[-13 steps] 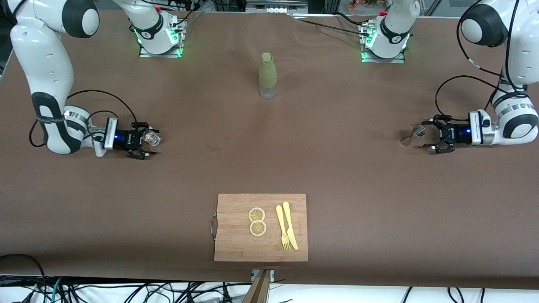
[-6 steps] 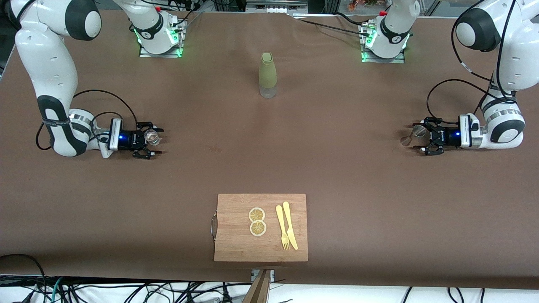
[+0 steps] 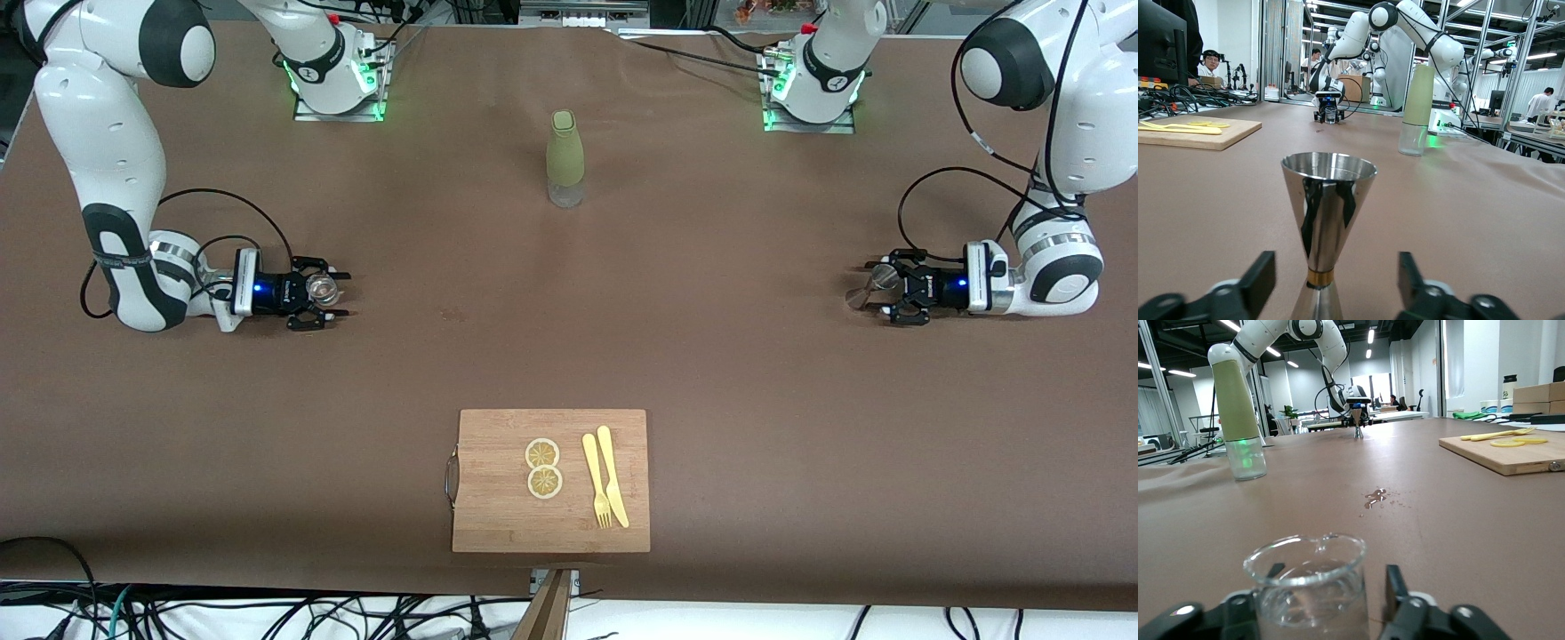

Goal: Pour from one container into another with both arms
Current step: 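Close the right gripper on the glass while the left gripper grips the jigger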

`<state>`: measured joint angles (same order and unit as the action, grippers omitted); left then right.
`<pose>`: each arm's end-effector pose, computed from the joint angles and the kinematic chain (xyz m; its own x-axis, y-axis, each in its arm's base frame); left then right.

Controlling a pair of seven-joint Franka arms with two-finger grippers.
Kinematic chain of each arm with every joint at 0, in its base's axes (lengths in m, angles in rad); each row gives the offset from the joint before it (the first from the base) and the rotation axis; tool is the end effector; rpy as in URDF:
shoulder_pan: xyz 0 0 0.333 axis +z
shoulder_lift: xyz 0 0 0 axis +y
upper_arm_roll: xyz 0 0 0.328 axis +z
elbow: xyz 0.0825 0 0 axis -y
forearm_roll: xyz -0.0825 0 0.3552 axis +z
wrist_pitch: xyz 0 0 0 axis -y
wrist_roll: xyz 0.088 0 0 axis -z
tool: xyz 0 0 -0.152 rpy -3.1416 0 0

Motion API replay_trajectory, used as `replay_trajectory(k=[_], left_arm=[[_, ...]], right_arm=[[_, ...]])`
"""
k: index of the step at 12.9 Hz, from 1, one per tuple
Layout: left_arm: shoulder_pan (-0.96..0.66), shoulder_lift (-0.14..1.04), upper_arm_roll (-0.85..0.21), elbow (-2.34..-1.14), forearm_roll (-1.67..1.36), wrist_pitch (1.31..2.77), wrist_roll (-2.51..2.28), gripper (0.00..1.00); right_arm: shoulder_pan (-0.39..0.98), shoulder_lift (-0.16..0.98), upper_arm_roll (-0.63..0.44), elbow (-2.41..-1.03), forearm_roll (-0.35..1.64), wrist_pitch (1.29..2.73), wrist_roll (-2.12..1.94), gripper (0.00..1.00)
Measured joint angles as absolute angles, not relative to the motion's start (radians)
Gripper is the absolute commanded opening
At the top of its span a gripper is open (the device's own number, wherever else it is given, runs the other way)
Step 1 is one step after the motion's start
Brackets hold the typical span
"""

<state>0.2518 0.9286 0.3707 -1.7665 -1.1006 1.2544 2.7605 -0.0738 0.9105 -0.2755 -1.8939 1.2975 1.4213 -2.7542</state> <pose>0.4772 0.1502 0.0932 0.0962 -0.1797 0.9790 -0.9921 0.0628 0.1090 0.4995 -0.0195 0.0666 0.0999 0.1650 0.9812 0.9929 0.0475 -0.1091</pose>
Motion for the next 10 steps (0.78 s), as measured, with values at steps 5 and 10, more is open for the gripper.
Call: replay_trajectory(k=[5,10], left_arm=[[0.252,0.929,0.371,-1.771,-1.101,1.254,2.761,0.63],[0.252,0.930,0.372,-1.771,-1.101,1.252,2.771,0.41]], right_arm=[[-0.074,0.911,-0.275,-1.867,1.286,1.415,-2.753,0.17],[-0.071,0.912,-0.270,-1.802,1.286,1.374,-2.723,0.12]])
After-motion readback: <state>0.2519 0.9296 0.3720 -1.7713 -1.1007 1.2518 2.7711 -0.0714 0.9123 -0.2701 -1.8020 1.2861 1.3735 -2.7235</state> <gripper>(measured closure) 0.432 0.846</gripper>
